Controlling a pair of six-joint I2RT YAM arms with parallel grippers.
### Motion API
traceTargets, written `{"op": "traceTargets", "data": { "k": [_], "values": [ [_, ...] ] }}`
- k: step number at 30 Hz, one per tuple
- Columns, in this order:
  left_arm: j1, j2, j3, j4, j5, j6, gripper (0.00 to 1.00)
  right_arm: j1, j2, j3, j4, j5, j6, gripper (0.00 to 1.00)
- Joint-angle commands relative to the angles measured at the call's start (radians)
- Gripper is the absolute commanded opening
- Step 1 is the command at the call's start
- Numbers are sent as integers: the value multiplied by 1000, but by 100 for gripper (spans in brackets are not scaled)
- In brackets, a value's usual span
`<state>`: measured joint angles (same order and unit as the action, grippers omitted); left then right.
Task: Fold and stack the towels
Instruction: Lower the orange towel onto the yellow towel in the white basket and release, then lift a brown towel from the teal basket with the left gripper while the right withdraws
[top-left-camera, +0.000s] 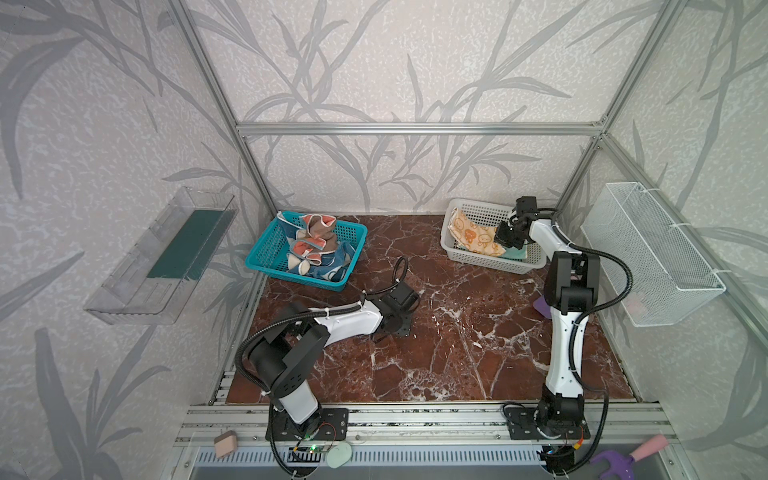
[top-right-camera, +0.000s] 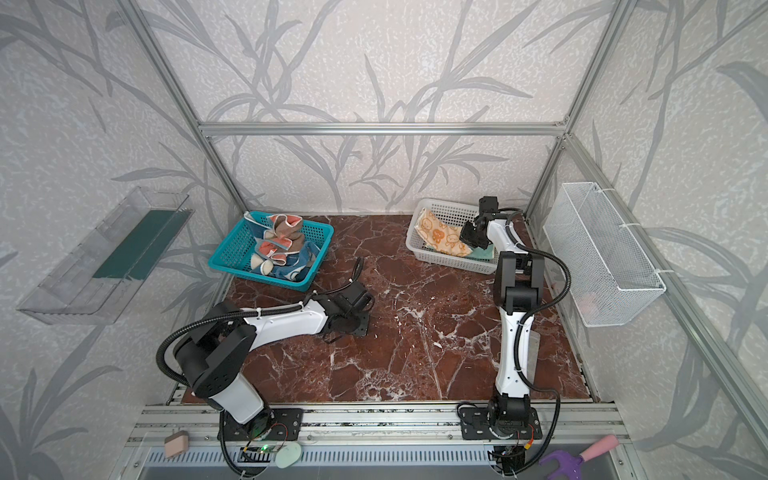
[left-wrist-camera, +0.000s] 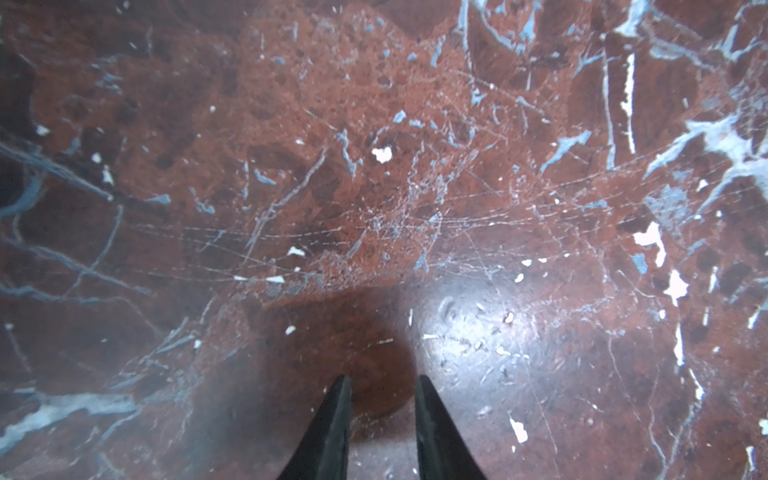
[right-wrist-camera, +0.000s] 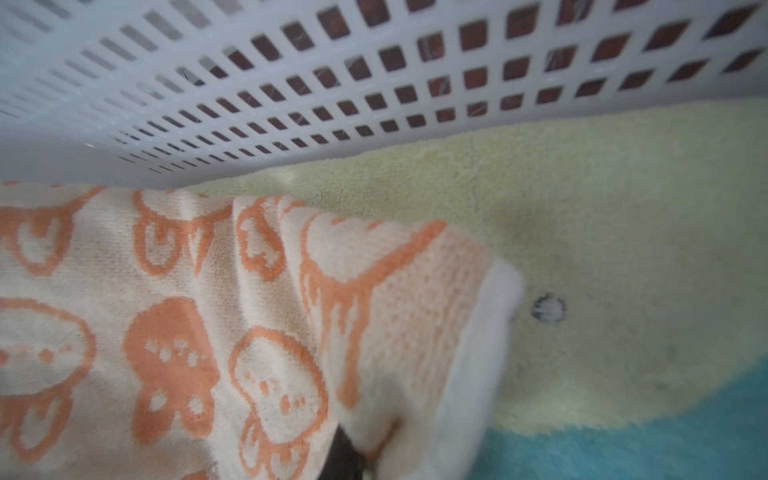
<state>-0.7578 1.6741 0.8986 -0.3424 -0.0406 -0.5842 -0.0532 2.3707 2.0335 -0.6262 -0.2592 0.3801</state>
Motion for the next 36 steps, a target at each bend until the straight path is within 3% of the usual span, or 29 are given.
{"op": "traceTargets", "data": {
  "k": [1, 12, 25, 29, 31, 36],
  "values": [
    [5, 18, 25, -32, -14, 4, 29, -5, -68, 71, -67, 26, -55, 0],
    [5, 27, 34, -39, -2, 1, 29, -19, 43, 318, -343, 117, -198, 0],
    [2, 13, 32, -52, -5, 3, 29, -22, 36, 361, -443, 261, -277, 1],
    [5, -2, 44, -75, -21, 23, 29, -19, 20, 394, -493, 335, -264, 44],
    [12, -17, 77, -123, -45, 63, 29, -4, -36, 361, -469, 380, -261, 51],
    [84, -94, 168, -206, -66, 158, 30, 51, -215, 218, -354, 446, -315, 55]
  ]
}}
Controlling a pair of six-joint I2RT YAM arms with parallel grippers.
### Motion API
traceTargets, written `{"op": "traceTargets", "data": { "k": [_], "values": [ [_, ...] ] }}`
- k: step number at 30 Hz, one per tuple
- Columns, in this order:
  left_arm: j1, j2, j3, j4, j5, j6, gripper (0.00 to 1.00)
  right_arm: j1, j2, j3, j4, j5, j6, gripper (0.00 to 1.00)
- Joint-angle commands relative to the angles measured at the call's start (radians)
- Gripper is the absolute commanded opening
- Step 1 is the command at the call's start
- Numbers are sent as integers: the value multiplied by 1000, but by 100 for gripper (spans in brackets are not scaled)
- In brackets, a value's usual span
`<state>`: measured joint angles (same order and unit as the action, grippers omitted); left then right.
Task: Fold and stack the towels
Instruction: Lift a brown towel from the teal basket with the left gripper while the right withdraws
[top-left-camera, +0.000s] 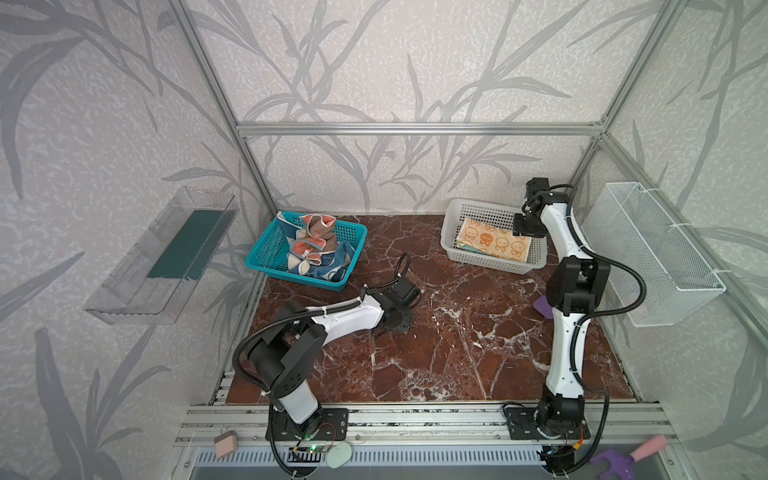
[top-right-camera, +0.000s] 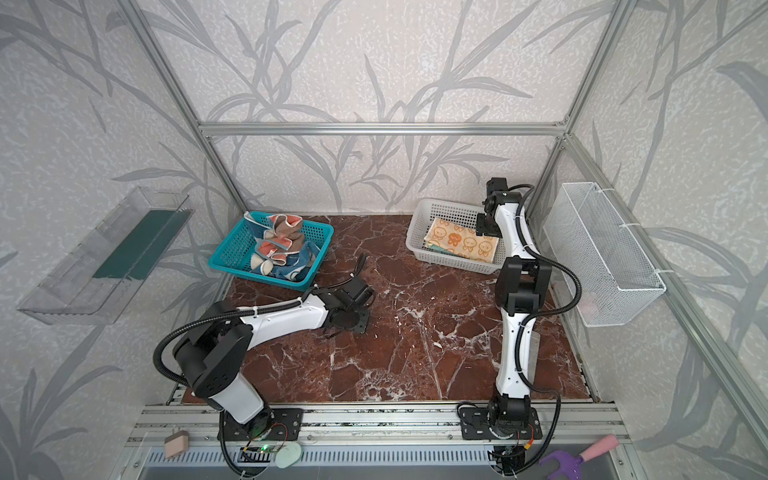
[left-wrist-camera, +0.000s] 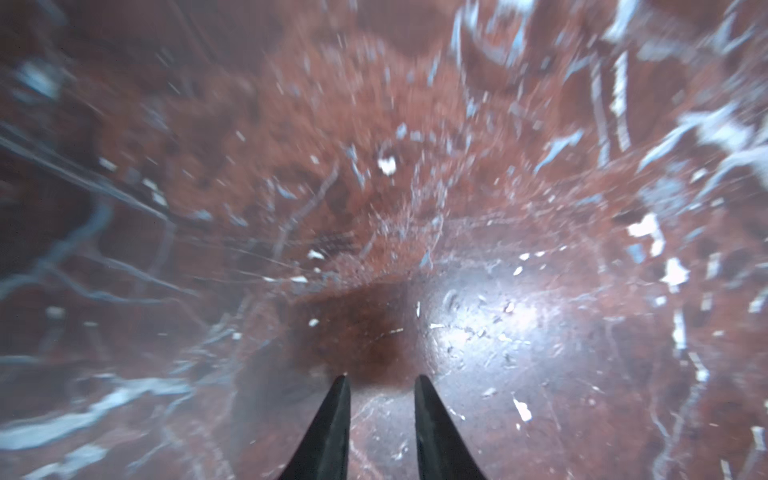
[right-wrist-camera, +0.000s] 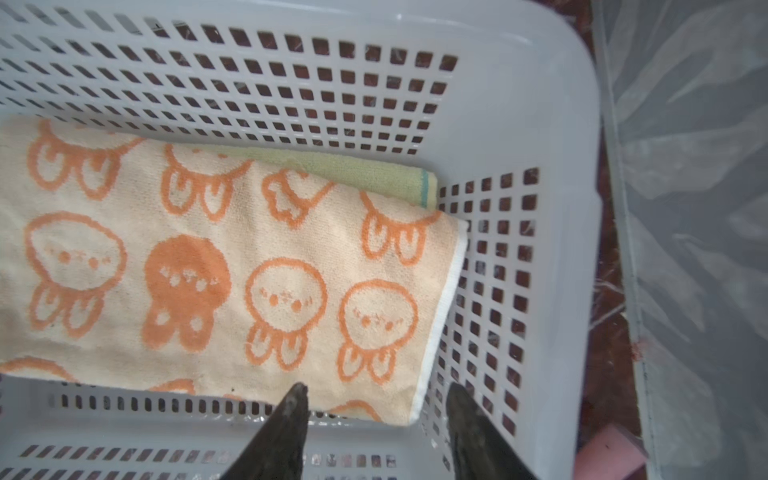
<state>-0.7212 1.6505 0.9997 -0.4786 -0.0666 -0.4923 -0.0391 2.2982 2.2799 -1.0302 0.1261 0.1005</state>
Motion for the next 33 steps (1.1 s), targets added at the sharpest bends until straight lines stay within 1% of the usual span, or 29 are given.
{"op": "traceTargets", "data": {
  "k": [1, 3, 6, 8, 10, 12, 14, 16, 18, 21, 22, 24, 29, 30, 31, 32, 33],
  "values": [
    [71, -83, 86, -78, -29, 78, 30, 44, -169, -46, 56, 58, -37, 55],
    [125, -109, 139, -86, -9, 110, 32, 60, -234, -101, 78, 28, -40, 55],
    [191, -133, 228, -94, -26, 190, 37, 90, -343, -239, 148, -51, -37, 55],
    [247, -116, 312, -139, -34, 232, 43, 111, -420, -354, 208, -92, -24, 55],
    [317, -76, 406, -203, -49, 270, 47, 131, -503, -484, 282, -138, -9, 55],
    [396, -13, 509, -270, -72, 297, 50, 151, -583, -616, 360, -184, 11, 55],
    [476, 52, 601, -335, -57, 320, 54, 169, -662, -730, 409, -215, 25, 55],
    [549, 108, 678, -375, -58, 334, 57, 190, -715, -823, 431, -232, 33, 55],
    [613, 162, 742, -379, -72, 357, 60, 215, -758, -898, 434, -233, 39, 55],
    [683, 261, 850, -371, -96, 389, 65, 248, -804, -999, 454, -243, 58, 55],
    [700, 299, 892, -373, -84, 397, 66, 258, -815, -1031, 461, -247, 70, 55],
    [728, 409, 1031, -418, -48, 411, 68, 278, -837, -1093, 475, -255, 99, 55],
    [766, 717, 1441, -572, -43, 413, 69, 334, -875, -1197, 482, -257, 153, 55],
    [772, 777, 1533, -614, -30, 410, 67, 342, -884, -1216, 487, -255, 166, 55],
    [779, 827, 1608, -655, -9, 405, 63, 347, -892, -1232, 491, -255, 174, 55],
    [785, 868, 1691, -699, 21, 398, 53, 352, -900, -1247, 495, -256, 183, 55],
    [790, 872, 1715, -717, 56, 390, 40, 356, -906, -1260, 499, -256, 191, 55]
  ]
}}
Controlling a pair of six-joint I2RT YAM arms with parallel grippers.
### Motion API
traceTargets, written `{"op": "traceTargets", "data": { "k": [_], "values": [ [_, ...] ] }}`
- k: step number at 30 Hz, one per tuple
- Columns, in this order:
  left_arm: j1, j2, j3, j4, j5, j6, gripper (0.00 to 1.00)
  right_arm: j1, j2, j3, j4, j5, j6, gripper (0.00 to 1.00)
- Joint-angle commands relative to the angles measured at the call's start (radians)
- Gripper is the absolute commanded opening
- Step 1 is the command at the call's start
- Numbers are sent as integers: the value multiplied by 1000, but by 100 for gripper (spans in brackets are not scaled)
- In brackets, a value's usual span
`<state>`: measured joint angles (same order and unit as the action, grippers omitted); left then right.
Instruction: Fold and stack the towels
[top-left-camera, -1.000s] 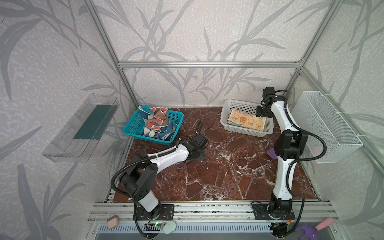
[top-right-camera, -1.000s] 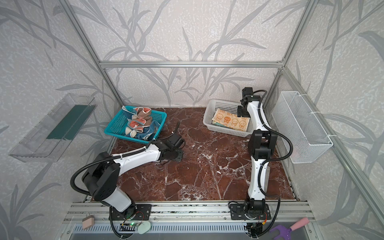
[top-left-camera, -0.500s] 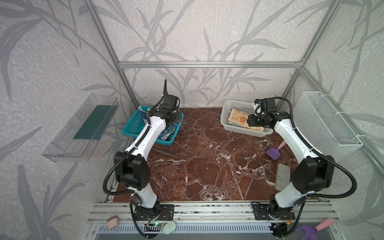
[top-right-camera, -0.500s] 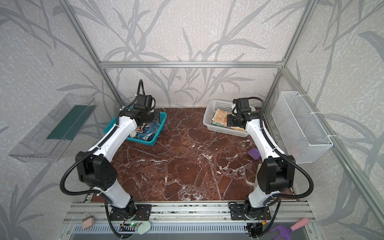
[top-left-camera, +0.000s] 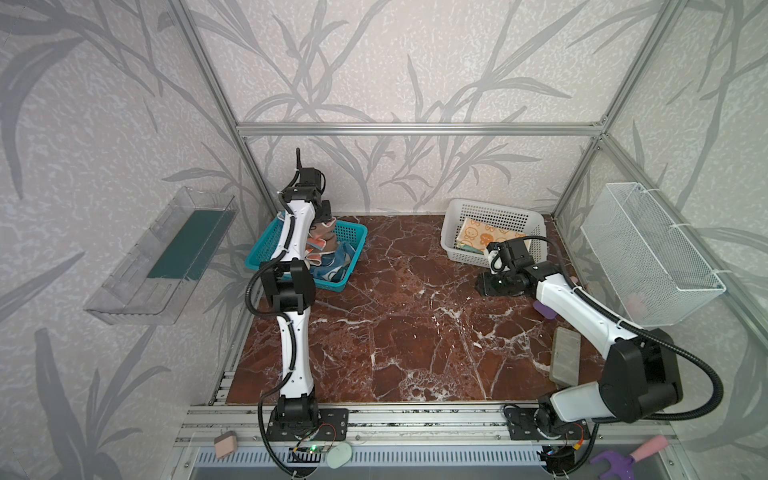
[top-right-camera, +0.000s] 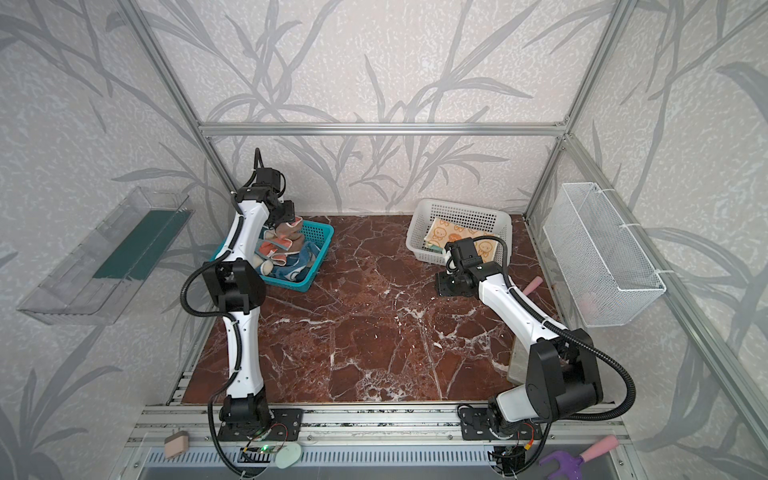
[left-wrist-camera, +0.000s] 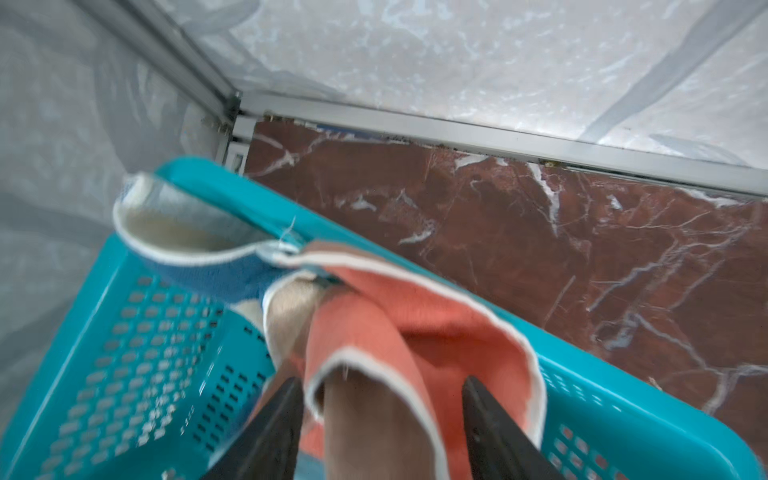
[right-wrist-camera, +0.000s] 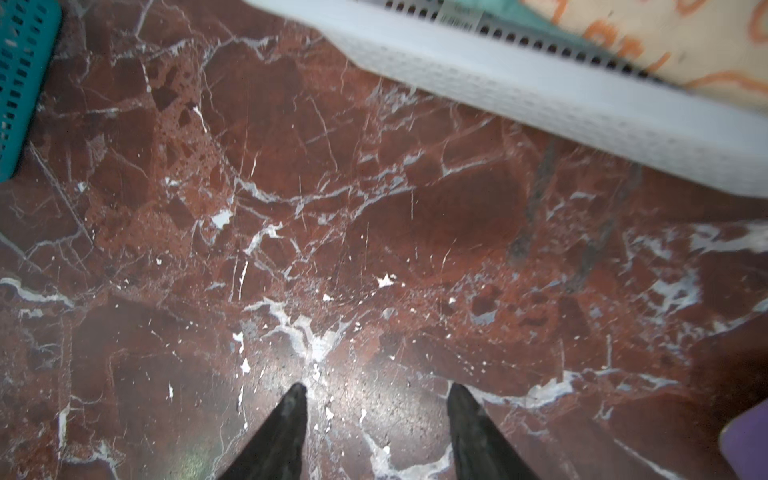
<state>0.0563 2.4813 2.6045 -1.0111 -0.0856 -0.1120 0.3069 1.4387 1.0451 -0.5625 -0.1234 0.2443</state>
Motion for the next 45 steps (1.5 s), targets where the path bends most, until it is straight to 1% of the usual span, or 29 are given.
{"op": "traceTargets", "data": {
  "k": [1, 2, 3, 4, 5, 7, 10, 12, 14, 16, 17, 20, 22, 24, 25, 27, 29, 30, 32, 33, 34, 35, 36, 38, 40, 42, 43, 45],
  "values": [
    [15, 16, 82, -169, 103, 7, 29, 12, -51, -31, 33, -7, 53, 55],
    [19, -18, 44, -149, 130, 7, 18, 14, -55, -38, 36, -8, 59, 55],
    [20, -59, 12, -131, 151, 12, 9, 15, -58, -39, 41, -10, 62, 55],
    [20, -105, -18, -112, 165, 16, 2, 16, -61, -37, 44, -11, 64, 55],
    [19, -144, -36, -99, 183, 21, 0, 18, -60, -31, 45, -12, 65, 55],
    [17, -232, -41, -79, 218, 14, 0, 23, -61, -9, 45, -12, 64, 55],
    [12, -360, -4, -52, 295, -6, 0, 29, -65, 26, 41, -12, 64, 55],
    [5, -448, 9, -29, 380, -7, 0, 34, -76, 44, 38, -15, 67, 55],
    [3, -544, -3, 25, 480, -51, 0, 38, -98, 52, 33, -18, 71, 55],
    [-12, -653, -56, 154, 583, -131, 0, 41, -125, 55, 25, -19, 72, 55],
    [-26, -696, -79, 221, 614, -162, 0, 42, -136, 53, 21, -20, 72, 55],
    [-105, -815, -145, 433, 649, -251, 0, 43, -171, 52, -5, -20, 70, 55],
    [-152, -860, -182, 540, 671, -311, 0, 43, -200, 46, -20, -15, 75, 55],
    [-168, -888, -253, 662, 730, -423, 0, 43, -236, 25, -23, -13, 87, 55],
    [-171, -897, -296, 707, 755, -467, 0, 43, -254, 13, -23, -12, 94, 55],
    [-182, -925, -440, 800, 803, -546, 0, 43, -289, -19, -23, -9, 102, 55],
    [-197, -962, -617, 824, 802, -559, 0, 43, -316, -46, -33, -4, 105, 55],
    [-205, -987, -735, 828, 790, -556, 8, 43, -325, -57, -41, -1, 107, 55],
    [-214, -1023, -961, 819, 776, -521, 47, 43, -338, -79, -53, 2, 111, 55],
    [-211, -1028, -1058, 768, 752, -484, 54, 43, -340, -89, -58, 0, 115, 55],
    [-208, -1029, -1119, 693, 697, -446, 58, 43, -342, -99, -59, -4, 120, 55],
    [-205, -1027, -1179, 600, 625, -404, 60, 43, -340, -110, -59, -14, 129, 55],
    [-203, -1026, -1230, 533, 579, -372, 60, 43, -335, -121, -56, -27, 138, 55],
    [-201, -1043, -1328, 486, 534, -344, 59, 46, -319, -141, -44, -53, 154, 55],
    [-205, -1084, -1428, 517, 535, -349, 57, 58, -291, -155, -28, -66, 166, 55],
    [-222, -1130, -1518, 553, 502, -356, 54, 84, -247, -157, -10, -66, 173, 55],
    [-236, -1145, -1550, 563, 484, -353, 53, 98, -224, -153, -4, -67, 175, 55],
    [-292, -1157, -1607, 580, 443, -339, 51, 131, -167, -139, -4, -84, 187, 55]
  ]
}}
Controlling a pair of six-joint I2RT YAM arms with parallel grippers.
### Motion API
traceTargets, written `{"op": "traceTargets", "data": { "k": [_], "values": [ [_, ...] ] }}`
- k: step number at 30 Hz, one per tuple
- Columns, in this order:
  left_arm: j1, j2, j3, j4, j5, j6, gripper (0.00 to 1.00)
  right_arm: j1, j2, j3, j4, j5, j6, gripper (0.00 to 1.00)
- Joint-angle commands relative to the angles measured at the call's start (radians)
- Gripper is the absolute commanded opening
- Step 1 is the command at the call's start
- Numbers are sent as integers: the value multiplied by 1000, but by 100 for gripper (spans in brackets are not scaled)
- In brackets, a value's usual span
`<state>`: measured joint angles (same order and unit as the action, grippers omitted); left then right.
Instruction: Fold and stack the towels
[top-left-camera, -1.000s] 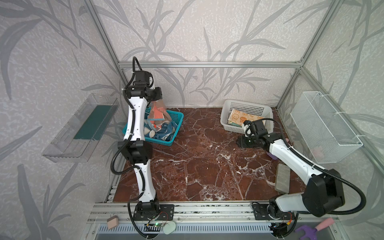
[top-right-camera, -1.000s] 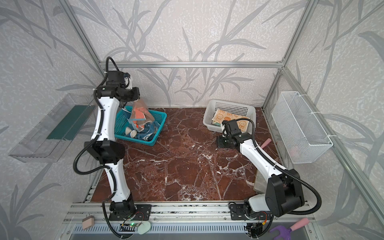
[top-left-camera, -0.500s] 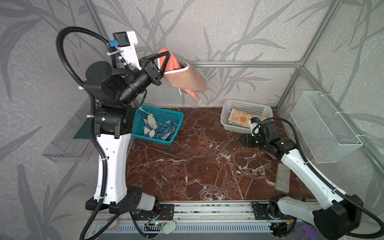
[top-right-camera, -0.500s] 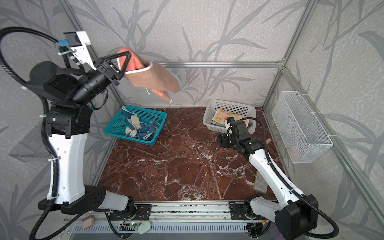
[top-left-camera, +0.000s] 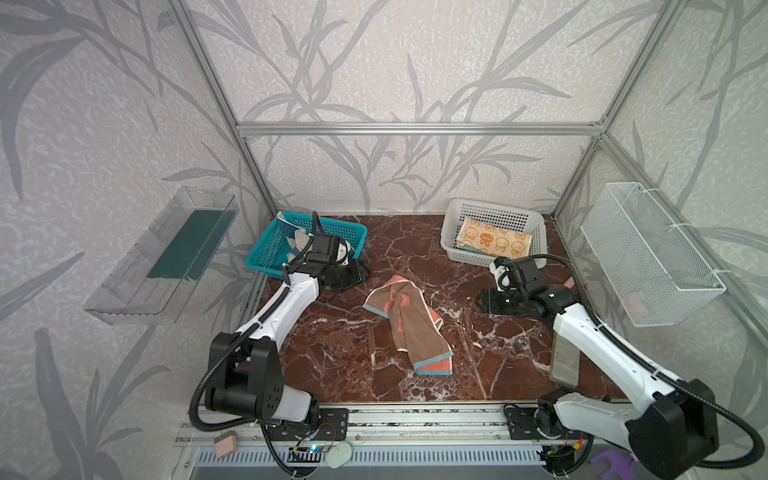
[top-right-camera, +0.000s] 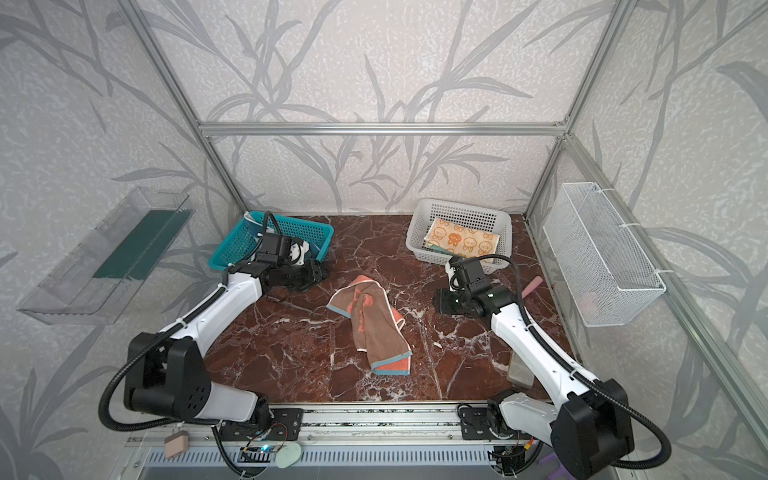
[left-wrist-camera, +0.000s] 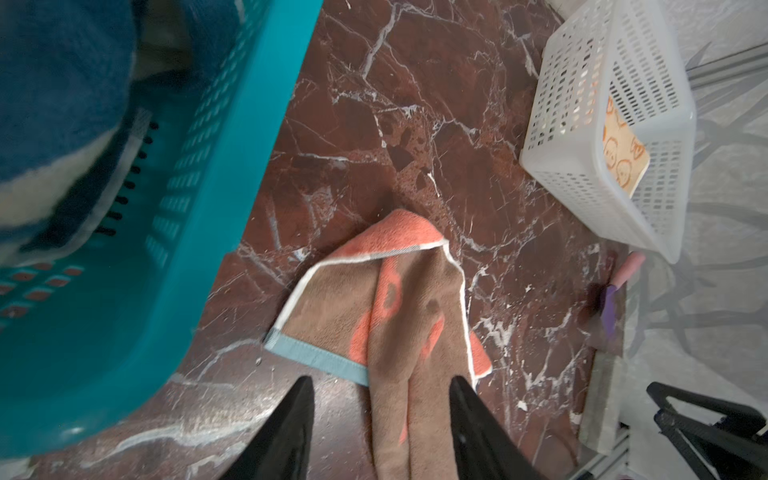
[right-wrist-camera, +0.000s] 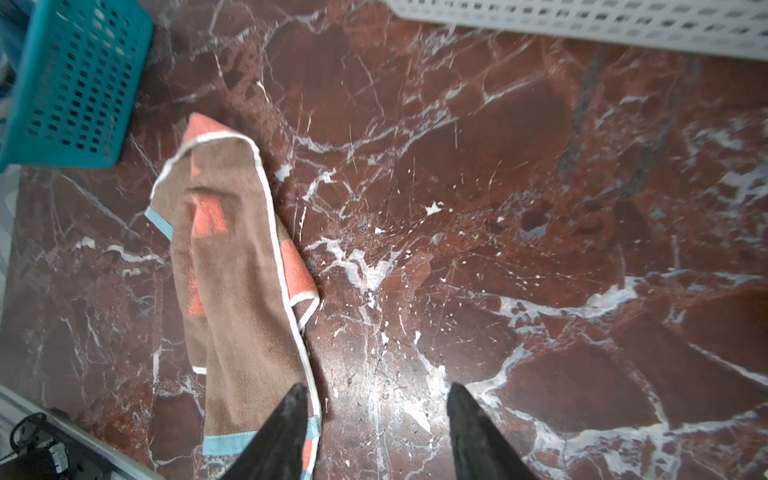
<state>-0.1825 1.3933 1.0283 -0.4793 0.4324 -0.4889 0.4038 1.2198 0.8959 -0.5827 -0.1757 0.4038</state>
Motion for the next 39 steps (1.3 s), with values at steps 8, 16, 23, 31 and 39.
{"op": "traceTargets", "data": {
  "k": [8, 16, 23, 31, 39],
  "values": [
    [-261, 127, -75, 80, -109, 51, 47, 253, 210, 4, 37, -48, 121, 54],
    [-336, 405, 0, 177, 40, -47, 45, 455, 403, 38, -16, 13, 209, 48],
    [-336, 419, -47, 113, -36, -53, 47, 461, 445, 111, -160, 256, 134, 4],
    [-336, 274, -214, 80, -132, -88, 49, 350, 274, 234, -262, 459, -73, 0],
    [-340, 171, -168, 45, -125, -77, 50, 350, 279, 225, -190, 223, 4, 15]
  ]
}}
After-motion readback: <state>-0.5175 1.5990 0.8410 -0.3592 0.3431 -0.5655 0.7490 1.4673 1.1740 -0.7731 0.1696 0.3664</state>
